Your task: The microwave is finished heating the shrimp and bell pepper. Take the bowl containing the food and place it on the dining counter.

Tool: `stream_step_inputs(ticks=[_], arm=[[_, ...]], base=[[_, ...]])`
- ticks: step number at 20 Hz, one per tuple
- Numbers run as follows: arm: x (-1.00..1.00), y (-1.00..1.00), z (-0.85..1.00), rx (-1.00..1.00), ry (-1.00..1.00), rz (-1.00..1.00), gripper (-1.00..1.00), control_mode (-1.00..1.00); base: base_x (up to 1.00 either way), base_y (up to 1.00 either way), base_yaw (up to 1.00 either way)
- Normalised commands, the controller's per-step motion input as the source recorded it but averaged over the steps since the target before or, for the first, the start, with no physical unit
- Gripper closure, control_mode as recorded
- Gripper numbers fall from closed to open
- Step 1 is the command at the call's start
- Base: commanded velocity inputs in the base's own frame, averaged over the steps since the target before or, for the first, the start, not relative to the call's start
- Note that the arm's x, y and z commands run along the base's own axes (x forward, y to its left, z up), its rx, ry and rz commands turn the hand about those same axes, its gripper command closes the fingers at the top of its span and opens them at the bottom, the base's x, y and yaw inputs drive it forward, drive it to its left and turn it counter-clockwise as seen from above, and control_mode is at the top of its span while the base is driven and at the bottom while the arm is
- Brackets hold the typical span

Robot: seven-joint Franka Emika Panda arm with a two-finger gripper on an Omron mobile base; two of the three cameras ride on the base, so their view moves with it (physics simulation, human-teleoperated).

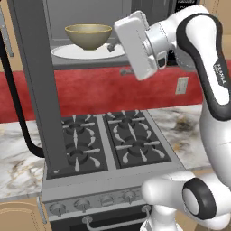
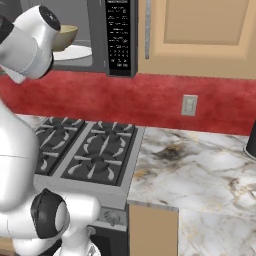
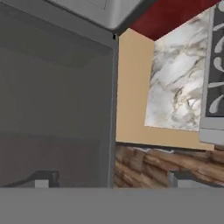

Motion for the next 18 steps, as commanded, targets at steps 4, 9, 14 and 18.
stream_step_inputs(ticks=[4, 9, 14, 18], arm=[[0.19, -1.00, 0.08, 0.00, -0.01, -0.36, -1.00, -1.00], [0.43, -0.95, 0.00, 0.01, -0.07, -0.40, -1.00, -1.00], [0.91, -0.15, 0.03, 0.07, -0.10, -0.39, -1.00, -1.00], [0.95, 0.04, 0.13, 0.18, 0.00, -0.27, -1.00, -1.00]], base=[[0.00, 0.00, 0.00], [0.00, 0.00, 0.00], [0.00, 0.00, 0.00], [0.00, 0.00, 0.00]])
